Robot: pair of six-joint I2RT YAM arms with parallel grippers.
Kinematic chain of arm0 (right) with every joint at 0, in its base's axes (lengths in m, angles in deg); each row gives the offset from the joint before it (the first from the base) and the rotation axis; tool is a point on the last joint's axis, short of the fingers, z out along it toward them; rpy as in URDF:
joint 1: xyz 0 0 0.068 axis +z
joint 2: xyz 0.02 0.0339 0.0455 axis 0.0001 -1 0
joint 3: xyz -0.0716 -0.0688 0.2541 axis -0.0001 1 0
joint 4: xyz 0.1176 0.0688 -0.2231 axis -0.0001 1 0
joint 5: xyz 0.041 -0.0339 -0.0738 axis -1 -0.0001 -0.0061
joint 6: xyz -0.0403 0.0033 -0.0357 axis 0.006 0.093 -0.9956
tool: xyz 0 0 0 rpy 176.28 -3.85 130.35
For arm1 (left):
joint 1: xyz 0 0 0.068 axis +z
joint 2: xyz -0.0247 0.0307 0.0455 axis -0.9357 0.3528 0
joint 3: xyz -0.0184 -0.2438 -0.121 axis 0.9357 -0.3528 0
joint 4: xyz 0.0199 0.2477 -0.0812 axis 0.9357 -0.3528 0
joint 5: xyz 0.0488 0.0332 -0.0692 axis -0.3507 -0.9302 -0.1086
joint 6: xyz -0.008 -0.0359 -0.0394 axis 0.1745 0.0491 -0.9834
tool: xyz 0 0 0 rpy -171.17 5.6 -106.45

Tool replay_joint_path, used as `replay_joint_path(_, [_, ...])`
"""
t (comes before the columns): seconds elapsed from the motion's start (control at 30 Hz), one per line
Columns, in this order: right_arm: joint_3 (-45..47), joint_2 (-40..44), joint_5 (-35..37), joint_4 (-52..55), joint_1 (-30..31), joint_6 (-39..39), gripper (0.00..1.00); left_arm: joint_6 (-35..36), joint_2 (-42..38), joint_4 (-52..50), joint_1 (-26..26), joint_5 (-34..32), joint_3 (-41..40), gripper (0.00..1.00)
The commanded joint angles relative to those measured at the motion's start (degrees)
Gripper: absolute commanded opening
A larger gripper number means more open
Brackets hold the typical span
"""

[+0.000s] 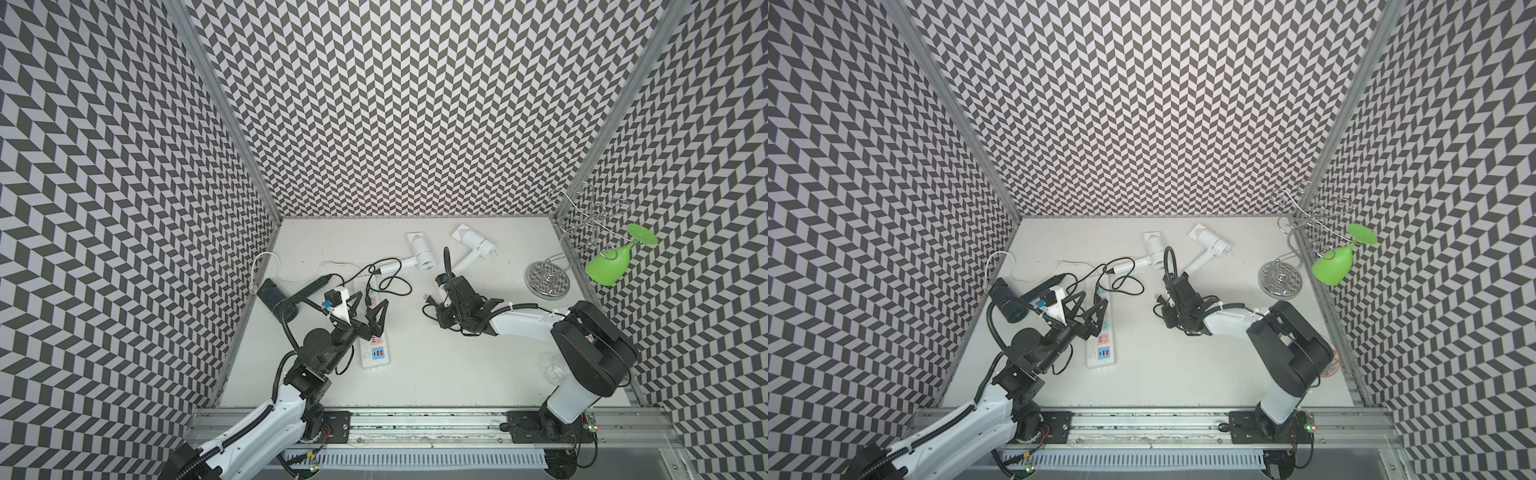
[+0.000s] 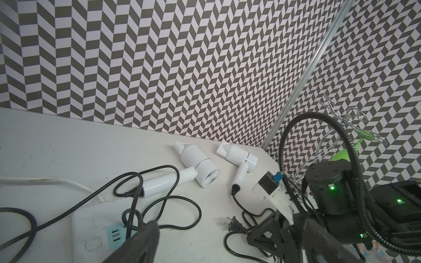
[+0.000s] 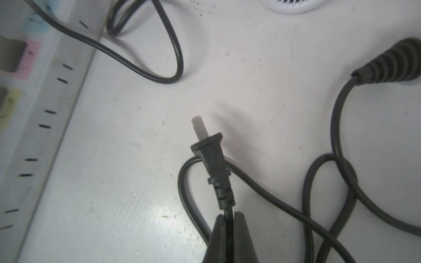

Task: Charge the blow dryers
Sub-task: Pick up the plug from the center of the board.

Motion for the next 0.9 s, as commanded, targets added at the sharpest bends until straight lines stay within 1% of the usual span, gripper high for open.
replay_joint_path(0.0, [1.94, 5.25, -2.09, -5.52, 0.44, -0.37, 0.00, 0.56, -0.07, 1.70, -0.38, -0.41, 0.03, 0.99])
replay_joint_path(0.37, [9.96, 19.28, -11.29, -14.87, 0.40, -1.80, 0.00, 1.39, 1.33, 1.71, -0.38, 0.64, 0.85, 0.99])
replay_joint_path(0.5, [13.21, 24.38, -13.24, -19.09, 0.42, -2.30, 0.00, 1.57, 1.84, 1.78, -0.38, 1.86, 1.34, 0.99])
replay_joint_path(0.67, [17.58, 29.50, -16.64, -25.26, 0.42, -3.63, 0.00, 3.24, 2.13, 1.69, -0.38, 4.67, 2.07, 0.99])
replay_joint_path(0.77, [18.77, 30.96, -20.36, -27.05, 0.40, -5.32, 0.00, 2.22, 2.68, 2.88, -0.38, 6.30, 1.96, 0.99])
replay_joint_path(0.87, [20.23, 32.36, -24.36, -29.37, 0.40, -6.21, 0.00, 1.36, 4.07, 5.07, -0.30, 9.33, 1.99, 0.99])
